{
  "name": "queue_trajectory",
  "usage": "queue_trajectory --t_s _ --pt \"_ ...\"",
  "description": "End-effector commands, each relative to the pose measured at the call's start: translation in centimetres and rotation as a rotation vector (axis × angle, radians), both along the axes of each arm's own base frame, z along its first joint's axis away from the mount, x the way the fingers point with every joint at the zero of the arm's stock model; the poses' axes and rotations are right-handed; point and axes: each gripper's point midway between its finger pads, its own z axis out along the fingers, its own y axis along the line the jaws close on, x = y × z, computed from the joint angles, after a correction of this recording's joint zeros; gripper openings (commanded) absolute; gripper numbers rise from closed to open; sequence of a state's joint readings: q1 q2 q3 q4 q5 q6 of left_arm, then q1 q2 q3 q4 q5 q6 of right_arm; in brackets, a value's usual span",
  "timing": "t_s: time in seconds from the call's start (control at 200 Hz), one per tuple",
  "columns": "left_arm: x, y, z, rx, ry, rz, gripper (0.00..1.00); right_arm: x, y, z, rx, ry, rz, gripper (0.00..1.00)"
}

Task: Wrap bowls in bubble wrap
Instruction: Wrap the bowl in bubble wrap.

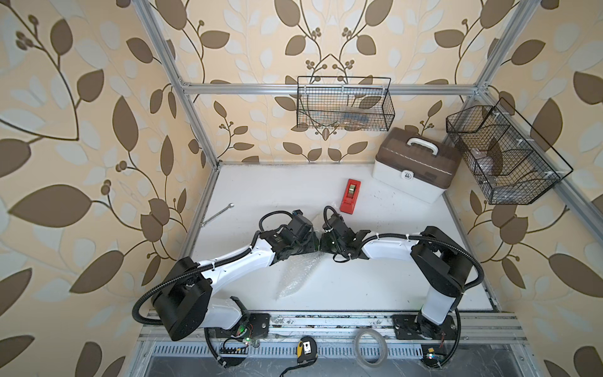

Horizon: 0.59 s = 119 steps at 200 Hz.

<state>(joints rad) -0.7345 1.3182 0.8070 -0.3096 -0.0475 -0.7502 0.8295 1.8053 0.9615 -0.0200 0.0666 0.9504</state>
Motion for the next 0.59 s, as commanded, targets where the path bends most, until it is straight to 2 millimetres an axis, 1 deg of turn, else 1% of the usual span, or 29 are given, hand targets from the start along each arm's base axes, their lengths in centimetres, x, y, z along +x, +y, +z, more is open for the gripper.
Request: queue_trajectory --t_s 0.0,0.055,0.08,0.155,0.245,0.41,0.51,0.59 --pt "0.8 2.6 3.4 0.099 -0.107 0.067 0.69 0.5 0.7 0.2 -0.004 -0.009 0.013 0.06" --pt "1.1 4.6 3.7 0.17 -0.127 0.119 0.76 0.4 0.8 0.1 -0.005 -0.006 0.015 0.06" --pt "1.2 5.2 3.7 0.189 -0.129 0.129 0.77 0.4 0.8 0.0 -0.005 -0.005 0.017 0.06" --pt "1.7 6.2 3.1 0.195 -0.11 0.135 0.78 0.4 1.0 -0.1 -0.004 -0.003 0.02 0.06" --pt "2.2 6.8 1.6 0.163 -0.062 0.132 0.78 0.4 1.2 -0.1 -0.006 -0.002 0.027 0.06" --pt "3.2 6.1 -0.6 0.088 -0.009 0.089 0.76 0.4 1.4 0.0 -0.009 -0.003 0.03 0.06" --pt "3.6 4.7 -1.3 0.047 0.009 0.04 0.73 0.4 1.4 -0.1 -0.013 -0.001 0.03 0.06" --pt "3.7 3.6 -2.0 0.017 0.03 0.003 0.69 0.5 1.4 -0.1 -0.013 -0.001 0.03 0.06"
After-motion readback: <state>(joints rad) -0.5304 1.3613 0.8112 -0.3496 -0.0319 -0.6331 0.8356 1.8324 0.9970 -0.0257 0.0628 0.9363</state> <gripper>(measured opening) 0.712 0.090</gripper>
